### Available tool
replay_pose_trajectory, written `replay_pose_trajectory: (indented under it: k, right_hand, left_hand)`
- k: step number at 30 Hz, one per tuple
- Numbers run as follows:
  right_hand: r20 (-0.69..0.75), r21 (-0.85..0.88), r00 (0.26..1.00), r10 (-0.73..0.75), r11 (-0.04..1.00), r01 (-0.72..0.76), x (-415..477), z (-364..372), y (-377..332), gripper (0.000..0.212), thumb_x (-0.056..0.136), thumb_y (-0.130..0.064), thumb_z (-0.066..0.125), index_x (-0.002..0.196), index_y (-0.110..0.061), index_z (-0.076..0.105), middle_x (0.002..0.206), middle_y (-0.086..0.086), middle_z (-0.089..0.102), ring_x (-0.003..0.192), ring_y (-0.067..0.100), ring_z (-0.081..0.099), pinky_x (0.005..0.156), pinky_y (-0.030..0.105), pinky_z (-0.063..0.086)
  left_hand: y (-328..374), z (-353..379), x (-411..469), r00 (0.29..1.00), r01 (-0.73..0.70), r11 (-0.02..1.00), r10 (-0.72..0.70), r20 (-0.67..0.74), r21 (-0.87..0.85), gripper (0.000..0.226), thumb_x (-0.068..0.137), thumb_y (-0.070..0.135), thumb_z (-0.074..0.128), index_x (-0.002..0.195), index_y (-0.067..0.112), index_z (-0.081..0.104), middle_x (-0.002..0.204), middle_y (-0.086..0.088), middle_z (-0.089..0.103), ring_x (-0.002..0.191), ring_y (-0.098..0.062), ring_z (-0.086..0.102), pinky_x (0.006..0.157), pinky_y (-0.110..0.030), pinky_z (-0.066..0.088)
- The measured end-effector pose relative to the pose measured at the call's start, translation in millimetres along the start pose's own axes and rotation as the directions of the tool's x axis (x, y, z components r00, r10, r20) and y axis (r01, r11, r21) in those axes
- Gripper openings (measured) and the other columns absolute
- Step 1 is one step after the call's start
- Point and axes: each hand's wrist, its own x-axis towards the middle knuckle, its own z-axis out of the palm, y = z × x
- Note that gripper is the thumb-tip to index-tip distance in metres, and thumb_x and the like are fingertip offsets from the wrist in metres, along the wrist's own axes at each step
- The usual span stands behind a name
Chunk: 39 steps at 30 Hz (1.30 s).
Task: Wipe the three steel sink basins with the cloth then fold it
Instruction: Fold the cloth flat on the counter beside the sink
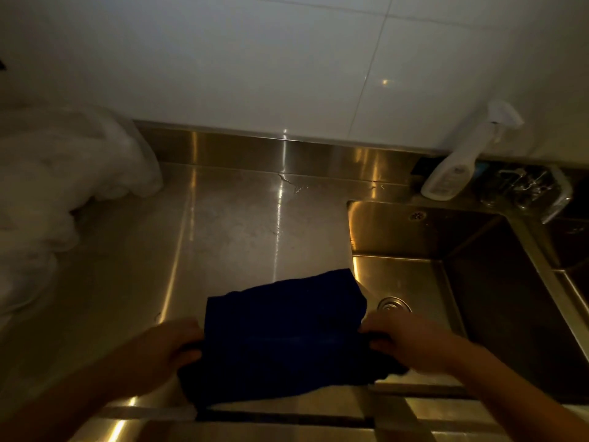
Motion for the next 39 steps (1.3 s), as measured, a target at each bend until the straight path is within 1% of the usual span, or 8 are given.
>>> replay_pose_trajectory:
  k: [7,12,21,25,28,31,37,39]
  right_hand:
    - [-0.490,0.348,0.752,0.440,0.890,-0.295,88.3,-15.4,18.2,0.063,0.089,-0.029,0.065,0.143,-0.019,0.036,0.142,0.012,0.041,0.127,0.027,0.044,0.100,0.038,0.040]
    - [0.117,0.815,0.827,0.549,0.423,-0.396,80.5,54.6,17.1,0.068,0.087,-0.038,0.064,0.141,-0.007,0.036,0.137,0.015,0.050,0.121,0.031,0.052,0.104,0.046,0.044]
    - [-0.427,0.575,0.588,0.687,0.708,-0.410,66.7,43.0,-5.4,0.020,0.095,-0.012,0.053,0.115,-0.009,0.053,0.093,0.001,0.061,0.082,0.014,0.059,0.061,0.018,0.042]
    - [-0.491,0.509,0.618,0.614,0.778,-0.369,62.0,-1.3,-27.7,0.012,0.093,-0.010,0.055,0.105,-0.012,0.055,0.088,-0.002,0.057,0.083,0.016,0.059,0.064,0.022,0.042]
    - [-0.574,0.375,0.679,0.458,0.884,-0.279,77.9,-14.0,-82.0,0.015,0.092,-0.011,0.053,0.104,-0.020,0.053,0.094,-0.004,0.055,0.086,0.014,0.056,0.071,0.025,0.045]
    - [-0.399,0.390,0.876,0.271,0.915,-0.105,107.2,9.7,-148.9,0.021,0.093,-0.017,0.053,0.112,-0.022,0.046,0.113,0.000,0.047,0.093,0.020,0.058,0.080,0.033,0.051]
    - [-0.359,0.451,0.869,0.341,0.878,-0.158,129.2,70.8,-180.0,0.021,0.096,-0.028,0.044,0.117,-0.026,0.045,0.122,-0.003,0.045,0.105,0.015,0.049,0.084,0.031,0.046]
    - [-0.448,0.387,0.776,0.445,0.879,-0.281,124.7,82.5,-168.3,0.031,0.095,-0.028,0.046,0.125,-0.028,0.042,0.130,-0.003,0.041,0.115,0.015,0.042,0.087,0.028,0.043]
  left_hand:
    - [-21.2,-7.3,89.0,0.688,0.293,0.952,-0.272,-0.672,-0.085,0.045,0.089,0.025,0.059,0.131,0.012,0.050,0.129,-0.021,0.046,0.114,-0.040,0.050,0.097,-0.047,0.042]
    - [12.1,88.7,89.5,0.944,0.188,0.961,-0.119,-0.307,0.204,0.084,0.075,0.075,0.004,0.149,0.035,-0.001,0.159,-0.008,-0.014,0.145,-0.028,-0.015,0.117,-0.047,-0.005]
    - [29.1,106.4,102.6,0.968,0.195,0.937,-0.136,-0.211,0.289,0.080,0.085,0.073,0.016,0.142,0.036,-0.026,0.147,-0.006,-0.042,0.132,-0.021,-0.045,0.111,-0.051,-0.023]
    - [54.3,75.6,105.5,0.861,0.085,0.980,-0.163,-0.481,-0.179,0.055,0.096,0.047,0.037,0.146,0.025,0.028,0.158,-0.001,0.018,0.143,-0.014,0.015,0.118,-0.032,0.012]
    - [73.5,34.4,109.6,0.879,-0.012,0.540,-0.395,-0.266,-0.841,0.043,0.094,0.049,0.041,0.134,0.032,0.042,0.136,-0.003,0.051,0.118,-0.014,0.051,0.096,-0.033,0.045]
    - [59.9,5.7,110.7,0.917,0.017,0.060,-0.400,-0.008,-0.998,0.057,0.078,0.064,0.047,0.123,0.030,0.051,0.117,-0.007,0.065,0.105,-0.028,0.063,0.077,-0.039,0.054]
    - [6.0,10.9,109.9,0.680,0.219,0.601,-0.659,-0.322,-0.769,0.067,0.089,0.021,0.061,0.146,0.017,0.026,0.140,-0.021,0.043,0.119,-0.035,0.051,0.096,-0.049,0.048]
    - [0.6,14.8,110.8,0.654,0.218,0.922,-0.382,-0.653,-0.320,0.063,0.087,0.014,0.060,0.144,0.017,0.033,0.144,-0.017,0.037,0.130,-0.035,0.039,0.104,-0.050,0.042]
